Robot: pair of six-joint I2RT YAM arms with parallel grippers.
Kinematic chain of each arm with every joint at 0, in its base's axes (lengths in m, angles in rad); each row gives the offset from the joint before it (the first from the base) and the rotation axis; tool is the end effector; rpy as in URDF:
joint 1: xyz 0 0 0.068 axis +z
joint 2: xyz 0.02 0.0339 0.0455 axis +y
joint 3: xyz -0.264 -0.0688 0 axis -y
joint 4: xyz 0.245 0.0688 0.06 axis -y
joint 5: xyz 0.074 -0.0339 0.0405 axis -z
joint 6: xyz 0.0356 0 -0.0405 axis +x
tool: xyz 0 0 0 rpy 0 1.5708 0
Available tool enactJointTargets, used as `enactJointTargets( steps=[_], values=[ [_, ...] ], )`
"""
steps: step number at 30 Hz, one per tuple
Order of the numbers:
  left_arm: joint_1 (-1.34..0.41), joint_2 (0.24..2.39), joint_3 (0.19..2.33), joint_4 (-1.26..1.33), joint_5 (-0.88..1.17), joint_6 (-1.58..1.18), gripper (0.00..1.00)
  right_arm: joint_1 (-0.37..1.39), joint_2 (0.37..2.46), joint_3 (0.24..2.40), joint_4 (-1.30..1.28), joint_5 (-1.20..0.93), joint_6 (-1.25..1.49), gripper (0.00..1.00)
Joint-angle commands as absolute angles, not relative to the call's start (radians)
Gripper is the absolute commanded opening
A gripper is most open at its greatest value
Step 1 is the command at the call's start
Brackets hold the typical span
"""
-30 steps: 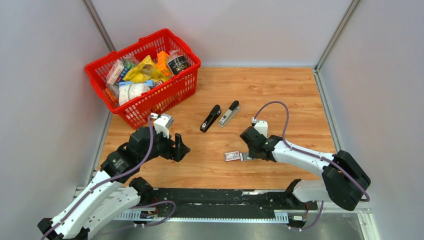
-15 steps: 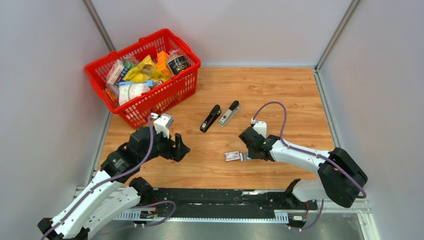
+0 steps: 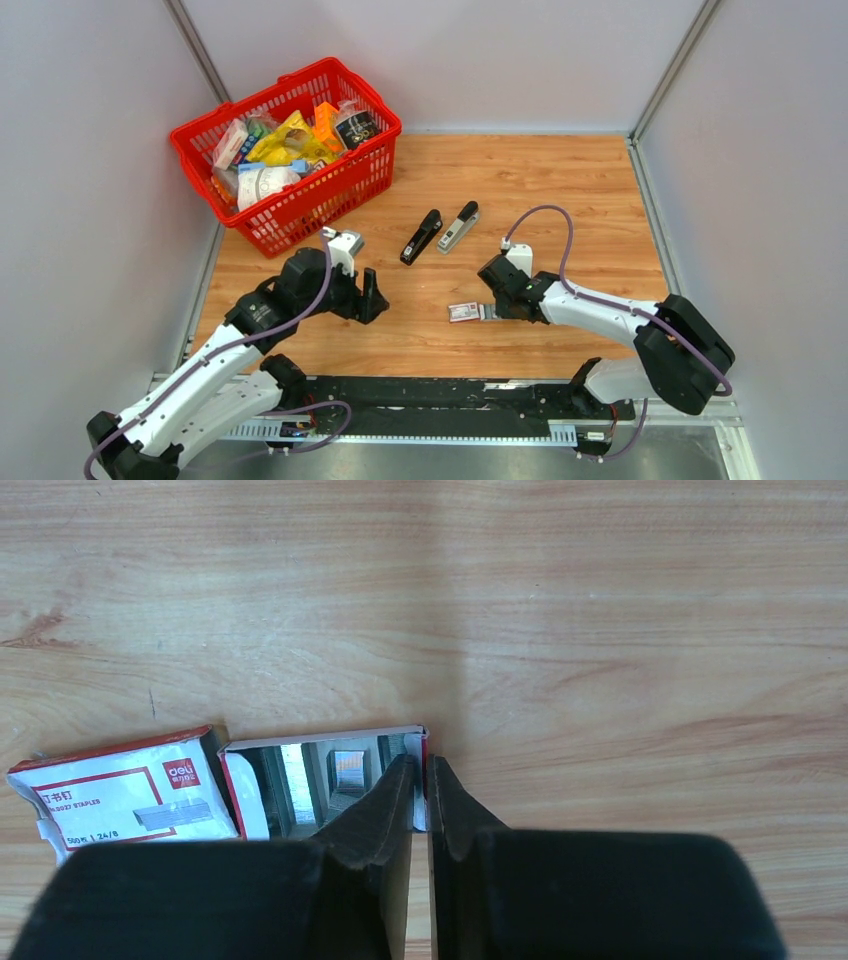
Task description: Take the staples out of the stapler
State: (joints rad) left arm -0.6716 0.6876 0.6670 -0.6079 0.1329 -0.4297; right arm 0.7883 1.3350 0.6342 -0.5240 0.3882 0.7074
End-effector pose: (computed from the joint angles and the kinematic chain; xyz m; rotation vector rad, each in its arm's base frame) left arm 0.1149 -0.0974 0.2717 0.3545 2.2713 -0.7427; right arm 0.1651 0.1469 0.1575 -0.0161 2.6290 -0.0664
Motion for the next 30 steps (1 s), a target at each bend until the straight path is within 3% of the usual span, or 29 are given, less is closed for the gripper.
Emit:
enactJointTargets(
  steps=[1,9,16,25,26,28,30],
  values=[
    [-0.669,0.724,0.650,-0.523,0.175,-0.463,0.82,0.784,1.327,0.623,-0.492,0.393,0.710,0.10],
    [-0.669,0.847,0.585,-0.411,0.207,-0.489,0.73,0.784,1.324,0.627,-0.495,0.406,0.707,0.00],
    [-0.669,1.003,0.565,-0.322,0.225,-0.488,0.62,0.784,1.322,0.634,-0.499,0.411,0.692,0.00],
    [-0.680,1.163,0.577,-0.236,0.219,-0.486,0.26,0.784,1.313,0.635,-0.497,0.416,0.678,0.00],
    [-0.684,1.192,0.586,-0.229,0.222,-0.486,0.14,0.784,1.315,0.637,-0.494,0.413,0.677,0.00],
    [-0.698,1.230,0.601,-0.213,0.221,-0.492,0.00,0.784,1.316,0.637,-0.491,0.407,0.672,0.00],
    [-0.715,1.267,0.614,-0.195,0.221,-0.497,0.00,0.784,1.319,0.635,-0.482,0.403,0.669,0.00]
  ],
)
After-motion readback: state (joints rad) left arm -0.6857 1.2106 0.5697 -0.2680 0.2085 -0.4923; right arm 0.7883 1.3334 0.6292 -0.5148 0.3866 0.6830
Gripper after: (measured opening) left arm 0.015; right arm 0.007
